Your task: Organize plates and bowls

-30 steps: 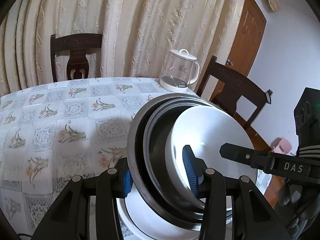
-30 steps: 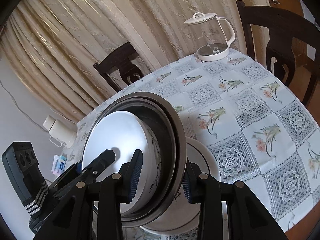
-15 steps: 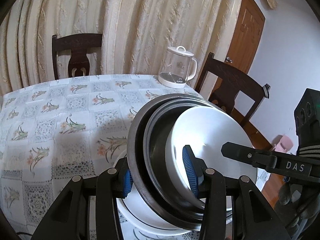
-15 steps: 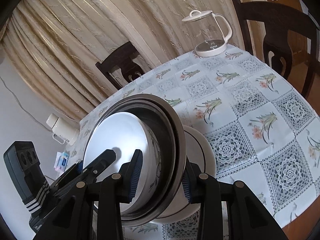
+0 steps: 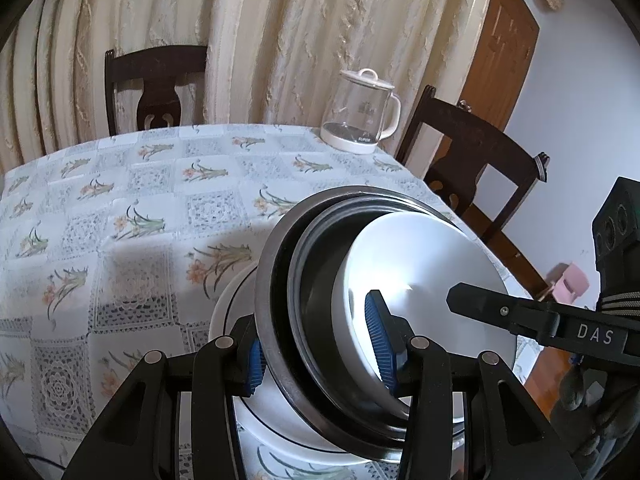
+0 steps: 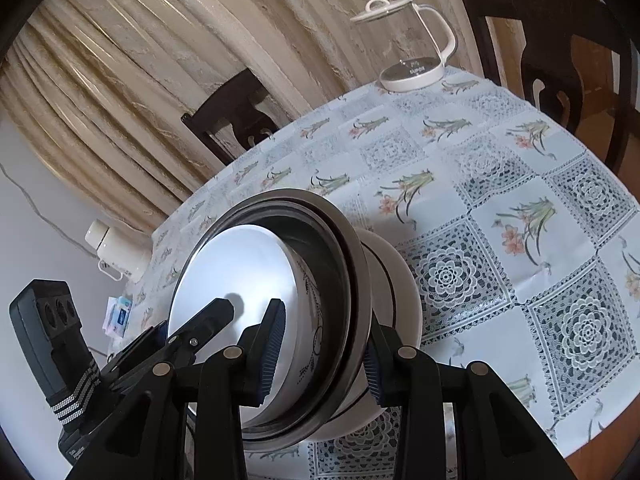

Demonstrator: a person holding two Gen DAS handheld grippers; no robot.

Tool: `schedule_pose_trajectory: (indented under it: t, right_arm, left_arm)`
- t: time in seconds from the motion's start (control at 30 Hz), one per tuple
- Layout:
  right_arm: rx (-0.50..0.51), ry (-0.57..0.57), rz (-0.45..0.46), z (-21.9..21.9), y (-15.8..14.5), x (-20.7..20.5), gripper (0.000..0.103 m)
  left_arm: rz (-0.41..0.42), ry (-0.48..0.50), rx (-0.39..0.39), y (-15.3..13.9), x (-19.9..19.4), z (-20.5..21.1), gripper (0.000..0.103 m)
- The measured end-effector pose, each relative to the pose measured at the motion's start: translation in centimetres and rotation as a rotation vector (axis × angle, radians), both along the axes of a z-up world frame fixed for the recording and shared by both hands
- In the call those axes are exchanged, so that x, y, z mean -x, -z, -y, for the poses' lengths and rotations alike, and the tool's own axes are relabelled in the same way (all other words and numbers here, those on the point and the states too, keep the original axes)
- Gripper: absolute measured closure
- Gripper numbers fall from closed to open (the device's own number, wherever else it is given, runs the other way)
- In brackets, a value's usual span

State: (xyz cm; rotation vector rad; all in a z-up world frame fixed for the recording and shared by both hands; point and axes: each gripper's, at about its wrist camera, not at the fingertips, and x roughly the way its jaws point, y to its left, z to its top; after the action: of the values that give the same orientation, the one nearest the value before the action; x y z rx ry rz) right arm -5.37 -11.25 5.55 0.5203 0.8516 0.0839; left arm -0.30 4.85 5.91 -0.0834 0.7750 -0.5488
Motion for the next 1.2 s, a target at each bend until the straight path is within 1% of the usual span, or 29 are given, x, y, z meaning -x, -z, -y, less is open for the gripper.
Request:
schedule_pose_trajectory:
  t: [0.37, 0.6, 0.83, 0.97, 1.07, 1.2]
  right_arm:
    - [0.006, -0.021, -0.037, -0.1, 1.5, -1.2, 0.064]
    - [0.002, -0.017, -0.057, 0.0, 2.4, -1.6, 0.064]
    - [0.004, -0.018, -0.063, 0.1, 2.6, -1.7, 0.064]
    - [0.017, -0.021, -0.048, -0.1, 2.5, -1.6, 0.063]
    - [0.053, -0.012, -0.026, -0.2, 2.2, -1.6, 0.062]
    - [0.085, 0.007, 0.005, 0.1, 1.7, -1.4, 0.062]
  left_arm:
    - [-0.076, -0.026, -0.030, 3.2, -1.3, -0.4, 0.057]
    - [-0.102, -0.019, -0.044, 4.1, -1.8, -0.3, 0.057]
    - [-0.105, -0.012, -0.034, 4.2, -2.0, -0.2, 0.056]
    - [-0.090, -0.011, -0.041, 4.1, -2.0, -0.1, 0.050]
    - [-0.037, -0.024, -0.068, 3.5, -1.9, 0.0, 0.047]
    - [0.022, -0.024, -0.077, 2.8, -1.8, -0.2, 0.044]
